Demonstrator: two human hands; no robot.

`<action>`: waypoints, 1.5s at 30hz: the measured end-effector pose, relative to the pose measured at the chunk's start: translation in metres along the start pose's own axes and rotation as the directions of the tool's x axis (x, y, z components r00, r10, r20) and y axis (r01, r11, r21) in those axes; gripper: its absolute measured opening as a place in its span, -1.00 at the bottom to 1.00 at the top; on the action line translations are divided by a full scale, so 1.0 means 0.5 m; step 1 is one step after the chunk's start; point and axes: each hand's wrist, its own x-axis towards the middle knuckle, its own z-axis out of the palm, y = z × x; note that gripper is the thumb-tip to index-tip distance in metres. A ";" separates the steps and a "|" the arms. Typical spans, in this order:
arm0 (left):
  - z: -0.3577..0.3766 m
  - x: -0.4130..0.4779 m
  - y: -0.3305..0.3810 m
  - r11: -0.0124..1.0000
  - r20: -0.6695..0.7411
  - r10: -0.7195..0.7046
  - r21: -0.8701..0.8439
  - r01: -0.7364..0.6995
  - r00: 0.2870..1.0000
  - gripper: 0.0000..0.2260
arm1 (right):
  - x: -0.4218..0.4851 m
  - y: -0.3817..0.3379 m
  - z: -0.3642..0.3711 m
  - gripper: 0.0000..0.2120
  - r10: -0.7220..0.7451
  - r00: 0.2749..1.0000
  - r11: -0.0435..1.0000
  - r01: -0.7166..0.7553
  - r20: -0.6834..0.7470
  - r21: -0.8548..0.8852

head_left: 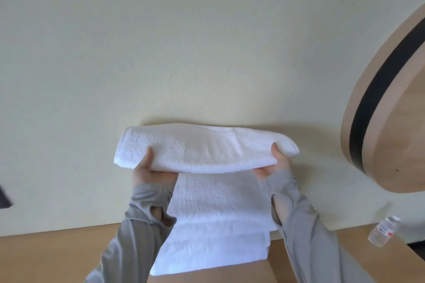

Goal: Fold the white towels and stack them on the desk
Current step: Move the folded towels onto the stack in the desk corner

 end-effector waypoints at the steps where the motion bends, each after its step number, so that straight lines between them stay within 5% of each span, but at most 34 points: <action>1: -0.028 -0.004 -0.021 1.000 -0.031 -0.001 0.002 0.001 1.000 -0.68 | 0.010 0.010 -0.028 -0.55 0.038 0.999 0.999 -0.038 0.005 0.011; 5: -0.170 -0.029 -0.089 0.998 -0.234 -0.023 0.053 0.037 0.972 -0.63 | 0.014 0.075 -0.169 -0.57 0.228 0.966 0.973 -0.229 -0.123 0.010; 9: -0.240 -0.048 -0.054 0.967 -0.210 0.074 0.253 -0.019 0.975 -0.57 | 0.013 0.078 -0.268 -0.69 0.276 0.954 0.960 -0.280 -0.117 -0.017; 12: -0.239 -0.043 0.039 0.913 -0.191 -0.015 0.398 0.091 0.982 -0.35 | 0.053 0.028 -0.284 -0.64 0.301 0.950 0.948 -0.308 -0.089 -0.077; 14: -0.229 -0.026 0.100 0.780 -0.280 -0.070 0.583 0.227 0.957 -0.25 | 0.077 -0.011 -0.275 -0.61 0.337 0.939 0.925 -0.343 -0.060 -0.165; 17: -0.191 0.024 0.129 0.532 -0.390 -0.041 0.771 0.351 0.920 -0.42 | 0.113 -0.052 -0.239 -0.62 0.379 0.922 0.772 -0.361 -0.077 -0.523; 21: -0.126 0.069 0.100 0.155 -0.142 0.256 0.982 0.104 0.956 -0.48 | 0.152 -0.063 -0.179 -0.58 0.125 0.992 0.479 -0.057 0.004 -0.876; 25: -0.113 0.073 0.108 -0.092 0.143 0.311 0.989 -0.120 0.940 -0.35 | 0.160 -0.084 -0.159 -0.49 -0.124 0.970 0.421 0.241 0.207 -0.875; 30: -0.155 0.082 0.089 -0.085 0.021 0.354 0.996 0.010 0.935 -0.38 | 0.162 -0.042 -0.208 -0.43 -0.090 0.990 0.413 0.135 0.107 -0.901; 35: -0.207 0.087 0.072 0.055 -0.093 0.416 0.996 0.077 0.904 -0.42 | 0.151 -0.002 -0.231 -0.50 -0.143 0.989 0.440 0.098 0.038 -0.892; 42: -0.192 0.100 0.074 -0.051 -0.001 0.517 0.998 0.032 0.856 -0.52 | 0.141 -0.005 -0.207 -0.53 -0.252 0.956 0.373 0.236 0.147 -0.897; 44: -0.193 0.102 0.065 -0.156 -0.008 0.528 0.982 0.107 0.849 -0.52 | 0.142 0.002 -0.207 -0.49 -0.192 0.976 0.230 0.149 0.106 -0.962; 45: -0.191 0.101 0.055 -0.277 0.003 0.535 0.945 0.172 0.845 -0.51 | 0.144 0.001 -0.206 -0.47 -0.171 0.983 0.041 0.080 0.072 -0.996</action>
